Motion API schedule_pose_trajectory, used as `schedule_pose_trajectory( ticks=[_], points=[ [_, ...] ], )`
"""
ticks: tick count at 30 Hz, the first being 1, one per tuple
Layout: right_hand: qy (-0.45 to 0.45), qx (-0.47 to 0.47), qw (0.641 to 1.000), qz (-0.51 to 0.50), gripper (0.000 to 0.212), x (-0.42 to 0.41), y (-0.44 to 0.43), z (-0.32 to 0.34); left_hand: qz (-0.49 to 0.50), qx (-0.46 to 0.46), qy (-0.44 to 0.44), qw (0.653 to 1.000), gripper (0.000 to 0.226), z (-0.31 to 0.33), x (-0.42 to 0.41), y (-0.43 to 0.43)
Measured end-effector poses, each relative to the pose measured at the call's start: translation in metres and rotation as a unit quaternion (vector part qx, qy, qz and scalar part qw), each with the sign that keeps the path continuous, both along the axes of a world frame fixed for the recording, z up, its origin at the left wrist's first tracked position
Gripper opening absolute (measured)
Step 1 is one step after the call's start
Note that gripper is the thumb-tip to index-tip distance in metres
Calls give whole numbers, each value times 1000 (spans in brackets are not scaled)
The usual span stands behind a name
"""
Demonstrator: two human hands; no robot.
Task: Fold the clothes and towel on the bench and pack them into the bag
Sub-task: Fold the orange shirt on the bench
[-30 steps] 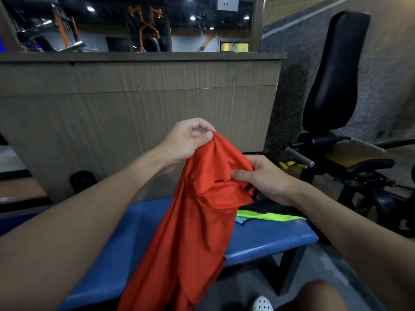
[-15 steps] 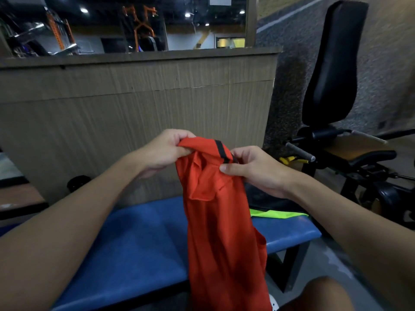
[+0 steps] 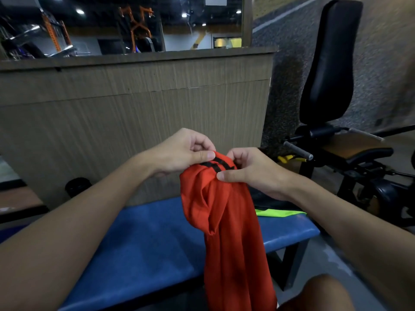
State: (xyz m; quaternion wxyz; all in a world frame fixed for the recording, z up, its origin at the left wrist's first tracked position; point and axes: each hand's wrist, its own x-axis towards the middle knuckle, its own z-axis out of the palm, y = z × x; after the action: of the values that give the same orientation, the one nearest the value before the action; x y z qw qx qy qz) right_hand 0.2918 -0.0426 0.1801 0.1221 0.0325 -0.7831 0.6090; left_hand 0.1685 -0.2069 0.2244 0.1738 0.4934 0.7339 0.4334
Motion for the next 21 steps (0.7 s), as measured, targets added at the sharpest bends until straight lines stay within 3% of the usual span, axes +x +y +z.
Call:
schedule_pose_trajectory(
  ticks=[3,4,7,10,12,14,15,18,21],
  points=[
    [-72,-49,993,82,50,5,6,-9,-41,46,6,998,11,3,-4,-4],
    [-100,-58,988,105,48,7,9,-12,-57,54,2,997,9,5,-5,-8],
    [-135,-18,984,117,15,13,15,-18,-49,34,-7,998,16,12,-10,-18],
    [-79,35,996,34,12,8,11,-17,1,-80,6,997,21,15,-9,-24],
    [-35,38,999,-17,16,1,4,-14,24,-166,80,983,51,10,-7,-20],
    [0,41,998,-37,20,-4,-4,-8,18,-192,140,971,64,4,0,-15],
    [12,40,998,-40,23,-6,-8,-5,1,-189,140,972,62,1,2,-13],
    [29,30,998,-47,27,-8,-11,1,-36,-158,129,978,21,-7,-1,-12],
    [-4,8,1000,-8,18,-2,-4,1,-16,-66,106,992,6,-3,-4,-15]
  ],
)
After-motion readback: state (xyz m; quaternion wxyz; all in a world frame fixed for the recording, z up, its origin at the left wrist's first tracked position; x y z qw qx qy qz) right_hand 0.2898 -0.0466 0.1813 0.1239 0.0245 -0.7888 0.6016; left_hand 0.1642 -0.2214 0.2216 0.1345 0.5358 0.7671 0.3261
